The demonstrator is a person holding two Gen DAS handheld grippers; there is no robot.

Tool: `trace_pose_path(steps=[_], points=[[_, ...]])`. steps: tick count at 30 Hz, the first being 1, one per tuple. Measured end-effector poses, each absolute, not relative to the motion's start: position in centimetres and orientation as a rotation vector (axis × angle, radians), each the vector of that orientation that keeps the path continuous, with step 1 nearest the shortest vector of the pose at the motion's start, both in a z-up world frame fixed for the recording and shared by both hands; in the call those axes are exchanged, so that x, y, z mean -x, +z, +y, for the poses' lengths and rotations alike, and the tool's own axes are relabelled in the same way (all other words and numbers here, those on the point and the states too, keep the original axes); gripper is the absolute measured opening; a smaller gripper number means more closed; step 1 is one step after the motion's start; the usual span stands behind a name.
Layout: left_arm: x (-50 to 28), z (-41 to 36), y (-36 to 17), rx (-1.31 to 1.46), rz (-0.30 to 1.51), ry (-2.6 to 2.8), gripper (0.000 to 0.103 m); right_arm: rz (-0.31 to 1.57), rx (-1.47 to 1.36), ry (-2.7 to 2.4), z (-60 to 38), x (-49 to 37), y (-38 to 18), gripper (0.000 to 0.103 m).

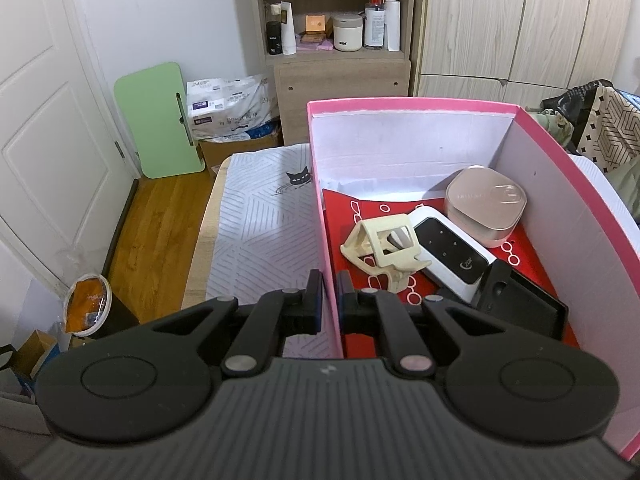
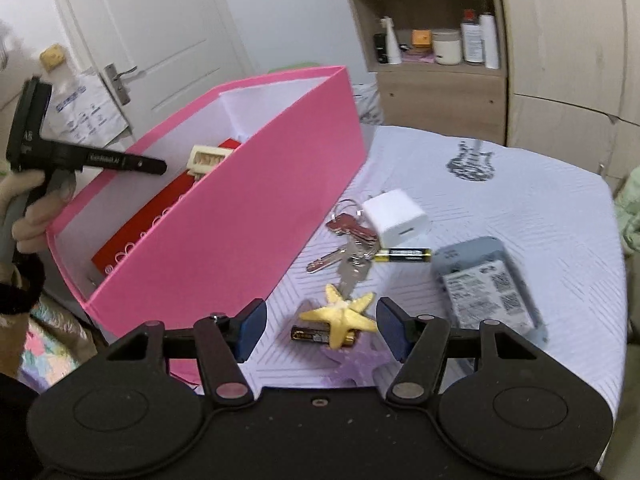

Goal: Organize rigid objects
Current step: 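Move the right gripper back and grasp the yellow starfish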

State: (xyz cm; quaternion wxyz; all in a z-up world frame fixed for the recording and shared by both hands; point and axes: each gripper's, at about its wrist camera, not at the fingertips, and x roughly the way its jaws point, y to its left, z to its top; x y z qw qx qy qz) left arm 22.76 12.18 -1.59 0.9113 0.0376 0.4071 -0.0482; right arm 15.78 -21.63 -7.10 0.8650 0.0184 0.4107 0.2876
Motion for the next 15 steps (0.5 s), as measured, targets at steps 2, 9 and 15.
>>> trace_pose_path(steps=[2, 9, 15], points=[[-22.8, 12.2, -1.6, -0.081, 0.839, -0.098, 0.007, 0.871, -0.006, 0.589, -21.2, -16.0, -7.6, 0.067], [-22.7, 12.1, -1.6, -0.080, 0.838, -0.100, 0.007, 0.875, 0.017, 0.535, -20.5, -16.7, -8.7, 0.069], [-22.8, 12.1, -1.7, -0.075, 0.838, -0.100, 0.007, 0.877, -0.060, 0.542, -21.2, -17.3, -8.8, 0.069]])
